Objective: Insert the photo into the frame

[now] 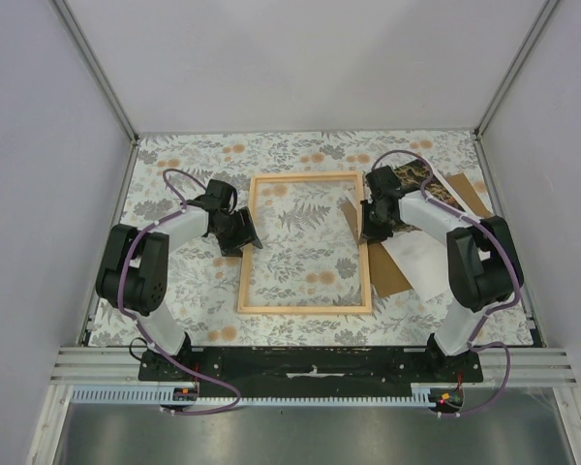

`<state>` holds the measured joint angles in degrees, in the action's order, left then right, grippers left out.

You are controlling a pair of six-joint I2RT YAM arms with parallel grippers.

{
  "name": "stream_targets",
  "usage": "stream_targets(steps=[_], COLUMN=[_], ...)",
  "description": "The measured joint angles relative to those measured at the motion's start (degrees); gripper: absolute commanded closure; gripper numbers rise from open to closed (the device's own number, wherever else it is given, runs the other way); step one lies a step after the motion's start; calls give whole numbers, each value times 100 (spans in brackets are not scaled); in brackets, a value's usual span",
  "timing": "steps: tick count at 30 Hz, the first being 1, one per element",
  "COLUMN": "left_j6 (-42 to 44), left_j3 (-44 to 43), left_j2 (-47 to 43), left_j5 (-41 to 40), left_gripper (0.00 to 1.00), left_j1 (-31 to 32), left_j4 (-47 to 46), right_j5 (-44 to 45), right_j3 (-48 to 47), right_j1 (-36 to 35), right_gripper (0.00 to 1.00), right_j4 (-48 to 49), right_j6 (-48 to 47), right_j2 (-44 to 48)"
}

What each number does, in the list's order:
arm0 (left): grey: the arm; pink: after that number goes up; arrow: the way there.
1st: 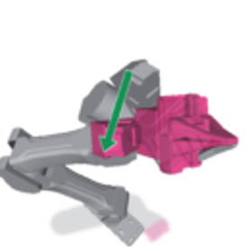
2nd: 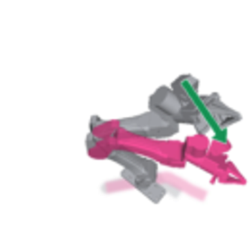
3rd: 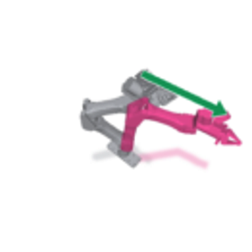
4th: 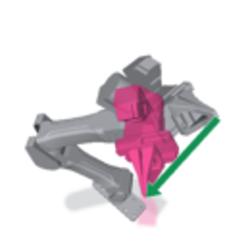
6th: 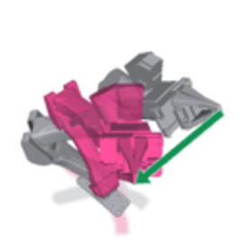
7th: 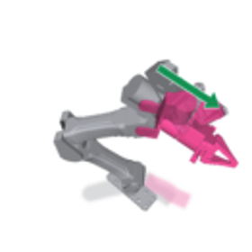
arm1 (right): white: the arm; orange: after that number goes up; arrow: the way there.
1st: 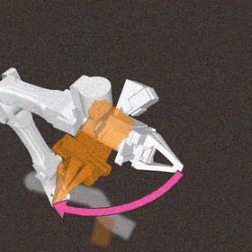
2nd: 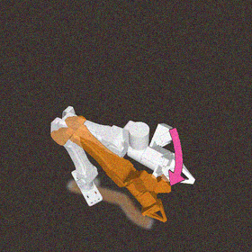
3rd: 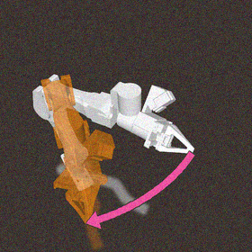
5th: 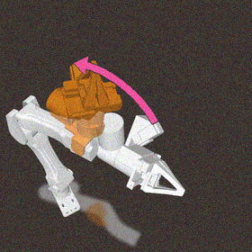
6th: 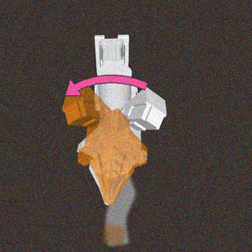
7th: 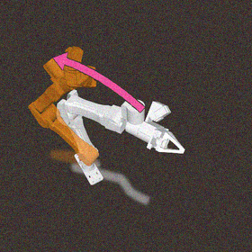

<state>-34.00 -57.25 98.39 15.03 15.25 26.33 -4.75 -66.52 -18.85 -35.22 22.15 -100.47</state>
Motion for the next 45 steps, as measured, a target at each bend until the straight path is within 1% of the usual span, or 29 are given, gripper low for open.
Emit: stream_targets(steps=[14, 18, 24, 32, 35, 39, 43, 45], left_j6=[184, 236, 271, 278, 275, 205, -229, -638], left_j3=[-24, -24, -33, -131, -166, -391, -699, -748], left_j2=[-94, -142, -232, -428, -570, -769, -837, -828], left_j5=[-455, -647, -916, -1139, -1156, -1152, -1062, -1014], left_gripper=[33, 33, 32, 31, 30, 30, 31, 31], left_j1=[-44, -81, -81, -81, -66, 190, 1051, 1668], left_j4=[249, 356, 505, 529, 542, 557, 297, -92], right_j5=[74, 66, 7, 7, 151, 367, 566, 664], right_j3=[-695, -876, -894, -922, -914, -772, -437, -227], right_j1=[-286, -396, -490, -505, -505, -463, -179, 131], right_gripper=[80, 78, 65, 38, 30, 25, 22, 20], right_j4=[-87, -83, -83, -107, -223, -304, -409, -527], right_j6=[35, 50, 101, 142, 140, 190, 337, 439], right_j2=[-688, -841, -911, -885, -686, -2, 1071, 1751])
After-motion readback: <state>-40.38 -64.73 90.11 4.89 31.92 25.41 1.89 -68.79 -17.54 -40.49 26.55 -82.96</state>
